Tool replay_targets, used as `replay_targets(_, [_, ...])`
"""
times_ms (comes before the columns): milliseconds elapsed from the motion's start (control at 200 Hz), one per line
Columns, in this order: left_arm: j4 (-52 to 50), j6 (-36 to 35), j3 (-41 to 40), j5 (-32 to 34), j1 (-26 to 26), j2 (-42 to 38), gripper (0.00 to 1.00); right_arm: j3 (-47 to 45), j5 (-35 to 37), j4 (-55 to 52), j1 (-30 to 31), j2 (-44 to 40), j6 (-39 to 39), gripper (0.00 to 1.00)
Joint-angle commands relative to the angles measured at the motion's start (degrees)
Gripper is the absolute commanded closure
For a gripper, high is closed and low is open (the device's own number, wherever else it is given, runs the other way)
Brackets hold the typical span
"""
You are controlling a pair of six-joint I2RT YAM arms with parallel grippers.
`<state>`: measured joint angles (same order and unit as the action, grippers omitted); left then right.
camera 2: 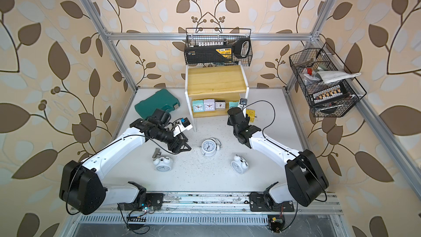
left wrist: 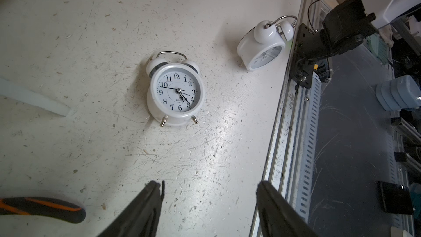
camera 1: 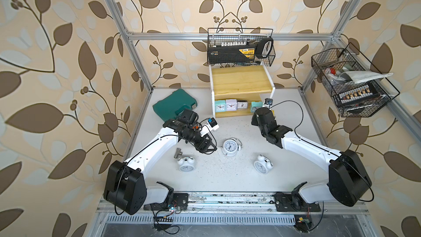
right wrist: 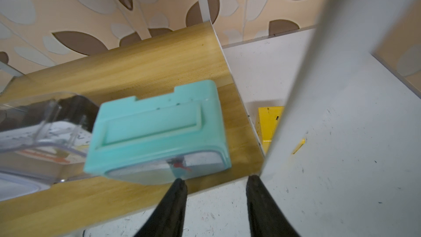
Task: Place the alarm clocks on the shelf by style
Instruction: Place the alarm on the shelf.
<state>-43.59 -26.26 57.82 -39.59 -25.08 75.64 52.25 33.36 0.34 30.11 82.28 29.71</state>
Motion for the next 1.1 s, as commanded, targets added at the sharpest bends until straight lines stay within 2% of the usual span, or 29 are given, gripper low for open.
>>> replay_targets(0, [-0.9, -0.9, 0.0, -1.5, 0.5, -0.3, 0.31, 2.6, -0.5, 2.0, -0.6, 1.3, -1.2, 0.55])
replay_targets(325, [-1.0, -0.9, -0.1, -1.4, 0.5, -0.4, 0.30, 2.9, -0.4, 3.4, -1.3, 2.7, -2.0, 0.60])
replay_targets(715, [-1.7, -1.6, 0.2, 0.1, 0.5, -0.8, 0.29, 2.6, -1.3, 2.5, -1.5, 1.2, -2.5, 0.60])
replay_targets(950, [-8.2, -5.8, 3.7, 4.8, 1.1, -1.9, 0.26, 1.5, -8.6, -3.5, -1.0, -5.8, -2.5, 0.41])
replay_targets(1030, [-12.0, -8.0, 5.6, 7.6, 1.8, -2.1, 0.25, 1.4, -13.2, -6.4, -1.1, -7.8, -3.4, 0.32])
replay_targets(1095, [-14.7, -9.7, 6.7, 9.0, 2.7, -2.3, 0.24, 1.7, -19.6, -8.4, -1.1, -9.1, -5.6, 0.25])
